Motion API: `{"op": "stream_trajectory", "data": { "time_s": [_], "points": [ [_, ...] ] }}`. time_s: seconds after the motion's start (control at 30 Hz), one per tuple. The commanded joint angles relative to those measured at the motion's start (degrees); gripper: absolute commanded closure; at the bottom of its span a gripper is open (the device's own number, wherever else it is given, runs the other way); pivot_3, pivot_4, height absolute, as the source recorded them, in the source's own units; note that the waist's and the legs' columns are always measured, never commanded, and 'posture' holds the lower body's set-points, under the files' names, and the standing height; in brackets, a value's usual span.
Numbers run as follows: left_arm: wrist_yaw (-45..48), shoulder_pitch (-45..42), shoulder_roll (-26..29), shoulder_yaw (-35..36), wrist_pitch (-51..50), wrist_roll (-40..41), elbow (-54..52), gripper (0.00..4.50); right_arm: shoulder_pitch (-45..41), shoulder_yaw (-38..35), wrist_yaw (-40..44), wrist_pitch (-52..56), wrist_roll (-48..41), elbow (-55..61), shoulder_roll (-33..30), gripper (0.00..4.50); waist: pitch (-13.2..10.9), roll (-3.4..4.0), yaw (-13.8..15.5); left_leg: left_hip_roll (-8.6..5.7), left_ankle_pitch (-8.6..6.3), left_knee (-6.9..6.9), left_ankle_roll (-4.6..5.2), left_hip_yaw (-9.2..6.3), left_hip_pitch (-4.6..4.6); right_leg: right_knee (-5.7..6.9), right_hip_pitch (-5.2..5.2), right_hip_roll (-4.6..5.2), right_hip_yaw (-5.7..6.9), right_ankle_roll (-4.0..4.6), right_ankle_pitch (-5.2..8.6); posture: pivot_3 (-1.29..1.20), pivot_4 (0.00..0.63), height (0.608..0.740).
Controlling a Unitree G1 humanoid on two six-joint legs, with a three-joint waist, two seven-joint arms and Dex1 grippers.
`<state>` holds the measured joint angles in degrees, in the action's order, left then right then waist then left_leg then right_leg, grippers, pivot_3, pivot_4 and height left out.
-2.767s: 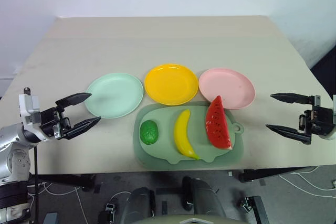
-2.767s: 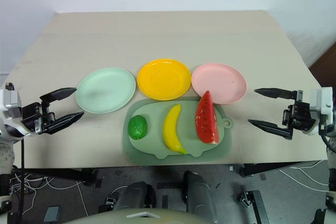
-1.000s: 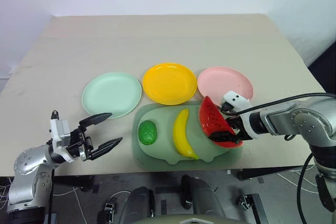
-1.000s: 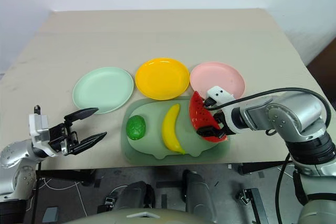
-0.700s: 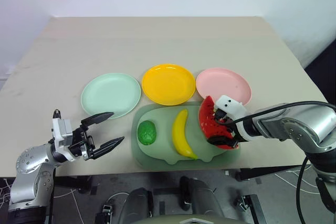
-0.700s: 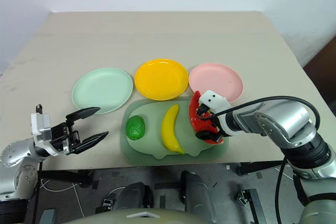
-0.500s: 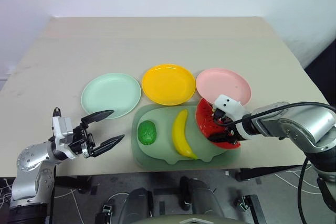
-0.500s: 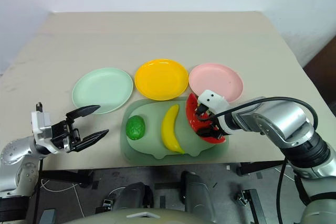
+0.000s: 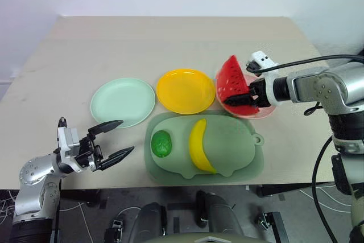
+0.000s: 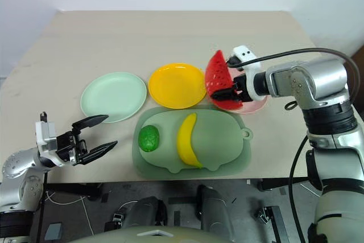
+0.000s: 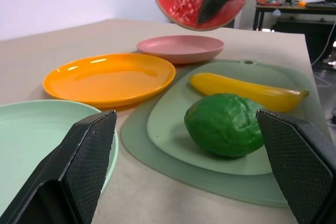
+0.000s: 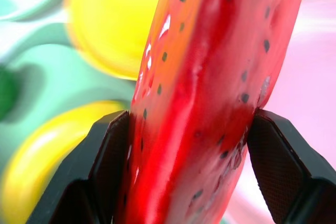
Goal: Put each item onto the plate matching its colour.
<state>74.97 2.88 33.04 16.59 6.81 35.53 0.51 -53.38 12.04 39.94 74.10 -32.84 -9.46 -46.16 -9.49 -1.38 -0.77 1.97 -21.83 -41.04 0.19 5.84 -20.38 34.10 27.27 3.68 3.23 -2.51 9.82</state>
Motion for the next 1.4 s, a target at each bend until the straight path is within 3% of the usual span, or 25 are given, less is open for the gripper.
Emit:
{"op": "stream_trajectory", "data": {
  "time_s": [0.03,0.27,0.4,0.43,0.67,0.87,1.17,1.4],
  "points": [
    [0.4,-0.4,0.2,0.6,1.1,0.3,-0.4,0.0,-1.9,1.9,-0.2,-7.0,7.0,-8.2,0.9,1.33,0.0,0.01,0.0,-0.01,0.0,0.0,0.0,0.01,0.01,0.01,0.0,0.0,0.0,-0.01,0.0,0.0,0.15,0.736],
    [0.8,0.1,0.5,1.0,1.6,0.2,0.3,0.0,-2.8,3.8,2.8,-13.4,14.3,-16.0,2.8,1.33,-0.1,0.22,-0.2,0.02,0.01,0.0,-0.01,0.02,0.02,0.03,0.02,-0.03,0.0,-0.04,-0.02,0.0,0.15,0.736],
    [0.7,0.3,0.4,1.1,2.0,0.1,0.5,0.0,-3.0,5.1,6.5,-17.2,17.6,-16.4,1.9,0.1,-0.1,0.22,-0.2,0.02,0.01,0.0,-0.01,0.02,0.02,0.03,0.01,-0.03,0.0,-0.03,-0.02,0.0,0.15,0.736],
    [0.7,0.3,0.4,1.0,2.1,0.1,0.4,0.0,-3.3,5.2,7.9,-18.1,18.3,-16.2,1.4,0.03,-0.1,0.23,-0.2,0.02,0.01,0.0,-0.01,0.02,0.01,0.03,0.01,-0.03,0.0,-0.04,-0.02,0.0,0.15,0.736],
    [0.6,0.3,0.7,1.2,2.4,0.1,0.7,0.0,-7.2,5.4,19.1,-24.1,21.6,-14.3,-3.9,0.03,-0.2,0.44,0.0,0.02,0.01,0.0,-0.01,0.01,-0.01,0.03,0.03,-0.01,0.01,-0.04,-0.02,0.0,0.15,0.736],
    [0.6,0.3,1.0,1.4,2.4,0.2,0.9,0.0,-14.2,6.5,25.8,-27.2,26.0,-19.8,-6.3,0.03,-0.3,0.57,-0.3,0.02,0.01,0.01,-0.01,0.03,0.02,0.03,0.05,-0.04,0.0,-0.03,-0.02,0.0,0.15,0.736],
    [0.2,0.1,0.5,0.8,2.8,-0.1,0.9,0.0,-7.1,8.5,26.8,-28.8,30.5,-21.2,-2.8,0.03,-0.3,0.56,-0.2,0.02,0.02,0.0,-0.04,0.05,0.0,0.05,0.05,0.0,0.02,-0.05,-0.03,0.0,0.15,0.736],
    [-0.1,0.6,0.7,0.8,2.4,-0.1,0.2,0.0,-5.3,4.2,22.5,-27.9,29.4,-23.6,1.8,0.03,-0.4,0.65,-0.2,0.02,0.05,0.0,-0.08,0.04,0.02,0.09,0.05,-0.02,0.02,-0.05,-0.03,0.0,0.15,0.736]
  ]
}}
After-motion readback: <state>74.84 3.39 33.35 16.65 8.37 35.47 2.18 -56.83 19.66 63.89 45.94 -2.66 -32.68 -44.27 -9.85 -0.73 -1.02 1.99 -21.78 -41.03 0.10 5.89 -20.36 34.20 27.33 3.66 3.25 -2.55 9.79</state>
